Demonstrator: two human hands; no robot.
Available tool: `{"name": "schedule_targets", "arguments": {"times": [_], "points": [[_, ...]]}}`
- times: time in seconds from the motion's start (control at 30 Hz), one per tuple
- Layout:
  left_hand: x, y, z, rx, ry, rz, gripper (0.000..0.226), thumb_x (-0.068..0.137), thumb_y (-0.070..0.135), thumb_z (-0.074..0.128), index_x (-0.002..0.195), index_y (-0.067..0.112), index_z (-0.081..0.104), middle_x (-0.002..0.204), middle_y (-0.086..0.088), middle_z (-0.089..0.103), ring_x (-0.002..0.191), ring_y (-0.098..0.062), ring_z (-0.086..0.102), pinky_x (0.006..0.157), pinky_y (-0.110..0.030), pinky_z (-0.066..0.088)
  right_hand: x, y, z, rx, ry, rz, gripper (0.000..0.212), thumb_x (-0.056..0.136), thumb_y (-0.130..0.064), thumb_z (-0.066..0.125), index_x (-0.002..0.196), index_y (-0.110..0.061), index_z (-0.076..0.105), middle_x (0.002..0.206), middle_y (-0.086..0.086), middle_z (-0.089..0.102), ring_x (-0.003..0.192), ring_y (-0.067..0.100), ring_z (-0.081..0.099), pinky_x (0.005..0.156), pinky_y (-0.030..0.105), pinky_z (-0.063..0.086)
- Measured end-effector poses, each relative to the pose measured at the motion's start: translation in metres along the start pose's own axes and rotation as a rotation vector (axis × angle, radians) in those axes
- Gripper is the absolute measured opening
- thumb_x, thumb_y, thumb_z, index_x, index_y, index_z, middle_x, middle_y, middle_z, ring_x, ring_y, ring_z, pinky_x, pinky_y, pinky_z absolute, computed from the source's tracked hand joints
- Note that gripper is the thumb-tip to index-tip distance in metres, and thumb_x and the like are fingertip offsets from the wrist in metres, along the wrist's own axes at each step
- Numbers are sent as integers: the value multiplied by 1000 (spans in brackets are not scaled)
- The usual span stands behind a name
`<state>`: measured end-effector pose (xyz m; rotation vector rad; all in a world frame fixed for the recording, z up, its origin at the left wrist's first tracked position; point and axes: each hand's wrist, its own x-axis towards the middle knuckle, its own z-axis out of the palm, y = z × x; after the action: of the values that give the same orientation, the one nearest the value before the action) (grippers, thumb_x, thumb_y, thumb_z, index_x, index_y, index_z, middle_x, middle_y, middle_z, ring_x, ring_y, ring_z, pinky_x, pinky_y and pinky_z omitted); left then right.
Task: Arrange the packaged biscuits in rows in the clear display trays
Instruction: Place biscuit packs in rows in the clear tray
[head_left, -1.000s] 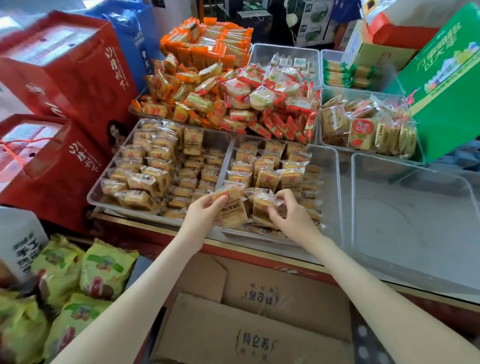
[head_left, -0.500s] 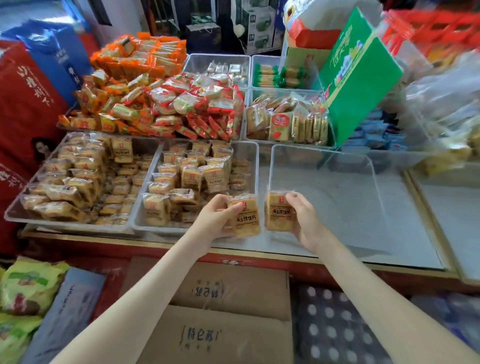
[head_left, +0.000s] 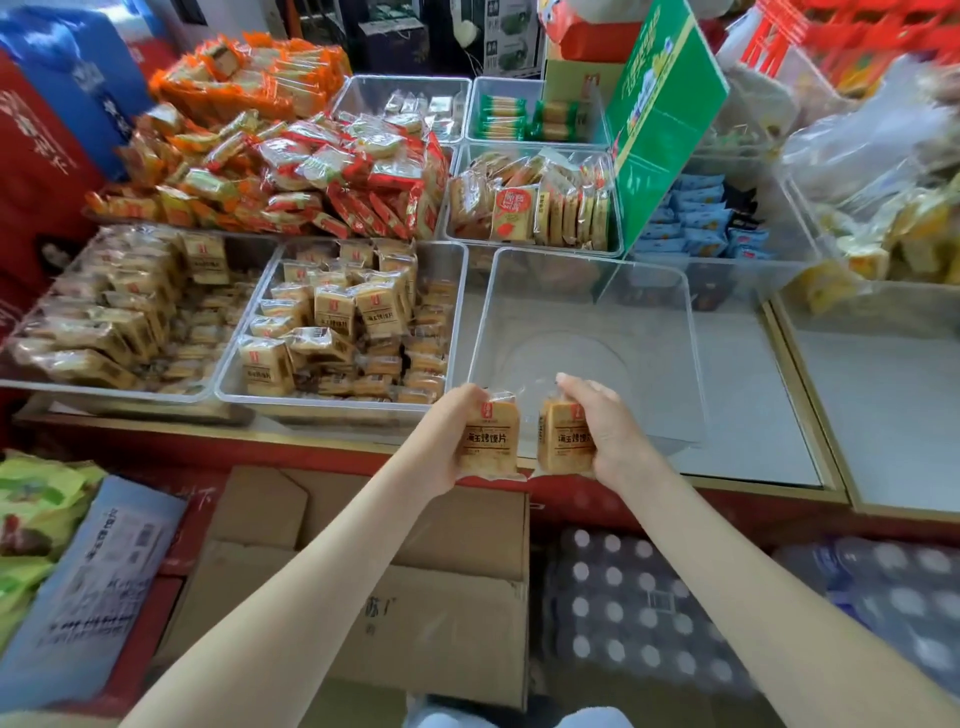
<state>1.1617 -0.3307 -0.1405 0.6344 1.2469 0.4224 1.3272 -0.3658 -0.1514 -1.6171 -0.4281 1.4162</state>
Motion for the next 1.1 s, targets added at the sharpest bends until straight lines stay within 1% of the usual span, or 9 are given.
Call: {"name": "schedule_targets", "arguments": {"times": [0.1,0.2,0.4,0.5,0.57,0.67,0.87,0.97,1.1], "points": [[-8,-1,-6,38,62,39,22,97,29,44,112,15,51,106,-16,60,90,-31,63,65,-43,60,-8,3,6,-14,41,-54,20,93,-30,60,83,-16,51,72,4,58,65,20,57,65,39,53],[-16,-2,-19,33,95,86,16,98,28,42,103,17,51,106,-16,57,91,-31,61,71,-49,59,-16,3,15,-25,40,-88,21,94,-28,61,82,-16,49,71,4,58,60,19,57,59,34,51],[-35,-3,-49,15,85,121,19,103,36,43,106,20,53,113,-14,61,99,-30,63,87,-53,56,-34,0,43,1,-6,16,31,94,-47,56,92,-16,55,75,5,60,77,25,60,85,48,52],[-38,3,-61,-51,27,104,39,101,45,43,114,10,55,110,-13,65,96,-26,66,74,-42,58,-44,-4,49,94,-216,133,34,91,-47,56,87,-14,61,75,6,64,80,26,61,93,50,49],[-47,7,-68,-78,-12,73,35,100,39,47,105,6,57,101,-11,66,89,-22,65,69,-35,55,-48,-4,50,142,-331,114,16,86,-29,56,87,-13,59,81,7,61,78,24,61,90,49,49],[-54,11,-85,-116,-131,39,26,97,12,58,121,1,55,116,-17,65,106,-27,66,92,-36,53,-51,-1,52,279,-363,70,11,82,-12,56,92,-10,59,81,7,65,76,23,66,77,44,59],[-57,20,-105,-114,-314,139,33,95,6,56,127,3,53,122,-19,66,106,-33,68,88,-46,57,-62,-6,56,574,-312,-28,27,89,-21,60,98,0,74,94,14,73,86,24,71,61,26,59],[-55,23,-111,-87,-335,188,36,96,13,55,132,13,49,128,-19,62,110,-38,65,93,-58,51,-66,-12,63,396,-271,-67,26,95,-26,55,100,-4,68,84,9,73,73,18,71,59,30,60],[-59,25,-121,-146,-363,217,33,94,16,56,127,18,52,131,-19,59,105,-37,67,80,-50,59,-65,-11,73,80,-155,-109,28,93,-31,60,113,-10,59,99,10,69,77,21,69,54,34,57]]}}
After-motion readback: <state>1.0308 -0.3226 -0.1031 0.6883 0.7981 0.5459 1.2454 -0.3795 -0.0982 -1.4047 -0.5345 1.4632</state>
